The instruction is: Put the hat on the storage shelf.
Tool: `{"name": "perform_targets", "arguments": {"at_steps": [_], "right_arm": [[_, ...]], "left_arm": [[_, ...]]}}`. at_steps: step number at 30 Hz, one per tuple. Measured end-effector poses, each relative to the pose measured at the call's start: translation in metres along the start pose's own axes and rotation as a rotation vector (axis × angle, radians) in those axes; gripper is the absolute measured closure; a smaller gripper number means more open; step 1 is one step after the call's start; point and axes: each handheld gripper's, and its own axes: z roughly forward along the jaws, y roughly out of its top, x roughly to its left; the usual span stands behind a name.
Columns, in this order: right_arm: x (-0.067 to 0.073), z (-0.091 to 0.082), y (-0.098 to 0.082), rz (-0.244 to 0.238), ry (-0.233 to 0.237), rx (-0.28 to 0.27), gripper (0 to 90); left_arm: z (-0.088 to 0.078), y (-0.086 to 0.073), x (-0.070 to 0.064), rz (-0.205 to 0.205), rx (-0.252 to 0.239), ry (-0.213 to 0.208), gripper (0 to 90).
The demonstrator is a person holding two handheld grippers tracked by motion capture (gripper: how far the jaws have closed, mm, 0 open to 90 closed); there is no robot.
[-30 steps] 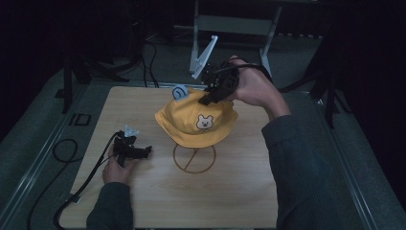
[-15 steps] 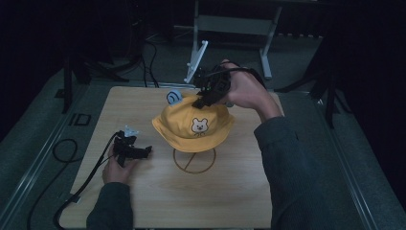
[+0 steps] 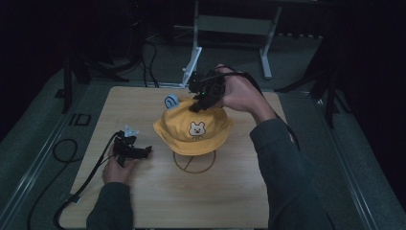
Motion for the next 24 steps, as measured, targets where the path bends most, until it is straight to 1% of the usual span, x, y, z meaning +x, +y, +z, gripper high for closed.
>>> {"name": "perform_targets", "arguments": {"at_steps": [1,3,5,8,9,10,11,13,17,19,24], "right_arm": [[0.0001,0.0006,0.0002,-0.003,0.000,-0.001,74.7],[0.0004,0.0017,0.0008,-0.002,-0.007,-0.007,69.7],[-0.0002,0.0029,0.0008,0.010,-0.007,-0.010,61.8],[-0.0002,0.0058,0.0002,0.010,-0.016,0.004,51.7],[0.0007,0.0063,0.0001,0.001,-0.029,-0.002,46.8],[0.0020,0.0064,0.0002,-0.006,-0.056,-0.005,41.2],[0.0024,0.0067,0.0006,-0.002,-0.078,-0.007,37.8],[0.0019,0.0068,0.0013,0.018,-0.071,-0.005,34.5],[0.0039,0.0066,0.0016,0.016,-0.090,0.004,29.1],[0.0043,0.0056,0.0012,0.021,-0.092,-0.002,28.8],[0.0065,0.0019,-0.0013,0.027,-0.108,0.010,26.2]], "left_arm": [[0.0000,0.0000,0.0000,0.000,0.000,0.000,6.8],[0.0000,0.0000,0.0000,0.000,0.000,0.000,6.8],[0.0000,0.0000,0.0000,0.000,0.000,0.000,6.8],[0.0000,0.0000,0.0000,0.000,0.000,0.000,6.8],[0.0000,0.0000,0.0000,0.000,0.000,0.000,6.8],[0.0000,0.0000,0.0000,0.000,0.000,0.000,6.8],[0.0000,0.0000,0.0000,0.000,0.000,0.000,6.8],[0.0000,0.0000,0.0000,0.000,0.000,0.000,6.8],[-0.0001,0.0000,0.0000,0.001,0.001,0.000,6.8],[0.0000,0.0000,-0.0001,0.000,0.000,0.000,6.8],[0.0000,0.0000,0.0000,0.000,0.000,0.000,6.8]]}}
